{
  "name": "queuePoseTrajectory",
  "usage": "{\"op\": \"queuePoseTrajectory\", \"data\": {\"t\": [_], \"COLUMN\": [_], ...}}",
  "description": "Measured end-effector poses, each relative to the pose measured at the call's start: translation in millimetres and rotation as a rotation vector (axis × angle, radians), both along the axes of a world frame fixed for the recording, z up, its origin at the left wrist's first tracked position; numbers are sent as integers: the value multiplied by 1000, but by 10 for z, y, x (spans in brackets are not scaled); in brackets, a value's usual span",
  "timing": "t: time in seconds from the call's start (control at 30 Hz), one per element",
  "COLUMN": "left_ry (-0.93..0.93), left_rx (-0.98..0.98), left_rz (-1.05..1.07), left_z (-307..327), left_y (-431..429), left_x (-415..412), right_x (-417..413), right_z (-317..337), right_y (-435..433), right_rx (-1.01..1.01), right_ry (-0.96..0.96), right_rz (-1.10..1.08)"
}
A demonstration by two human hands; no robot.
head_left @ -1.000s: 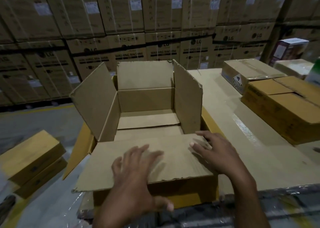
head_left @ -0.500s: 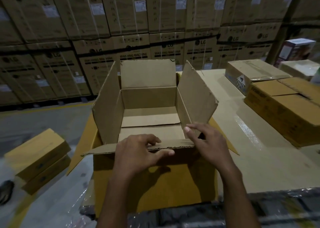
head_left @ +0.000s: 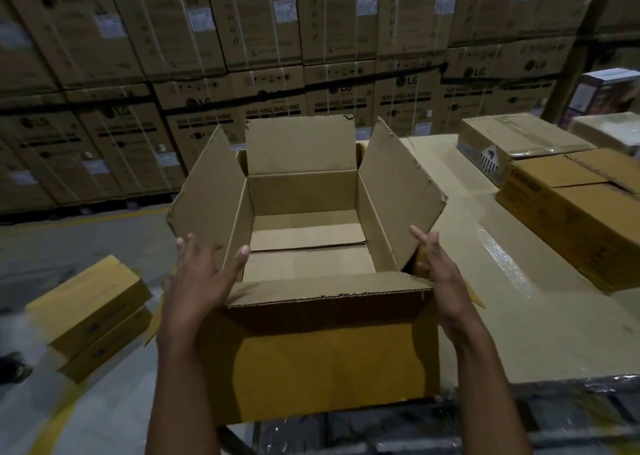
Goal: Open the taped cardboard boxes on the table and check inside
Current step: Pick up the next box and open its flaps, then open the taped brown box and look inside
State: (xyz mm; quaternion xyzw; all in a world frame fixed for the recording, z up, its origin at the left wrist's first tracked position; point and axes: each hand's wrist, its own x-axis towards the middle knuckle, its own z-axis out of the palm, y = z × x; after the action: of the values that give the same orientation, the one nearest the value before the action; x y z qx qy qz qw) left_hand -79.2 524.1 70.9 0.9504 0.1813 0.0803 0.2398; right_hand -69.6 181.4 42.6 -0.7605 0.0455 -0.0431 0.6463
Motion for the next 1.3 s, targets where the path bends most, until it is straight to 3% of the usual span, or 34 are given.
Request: {"op": "queuePoseTrajectory", "data": {"t": [0.4,0.53,0.8,1.17,1.3], "left_ry": [-345,-448,-619,-407,-345], "left_rx": [14,-145,-53,-421,-419], "left_rz": [-1,-266,-654,-555,-586], "left_z": [293,237,-399,-857,-1037], "left_y": [-586,-1495,-3404,-5137,-5698], "left_x": [-278,-315,-389,-135,-111], "right_x": [-24,-74,-303,-511,-491], "right_z": [-15,-53,-186,-200,-289], "right_y": [-194,-388,-1319,-3163,-3702], "right_rx": [8,-39,-69,-94,-65], "right_ry": [-65,-82,-86,-43,6], "right_rz": [31,10,-52,-151,-177]}}
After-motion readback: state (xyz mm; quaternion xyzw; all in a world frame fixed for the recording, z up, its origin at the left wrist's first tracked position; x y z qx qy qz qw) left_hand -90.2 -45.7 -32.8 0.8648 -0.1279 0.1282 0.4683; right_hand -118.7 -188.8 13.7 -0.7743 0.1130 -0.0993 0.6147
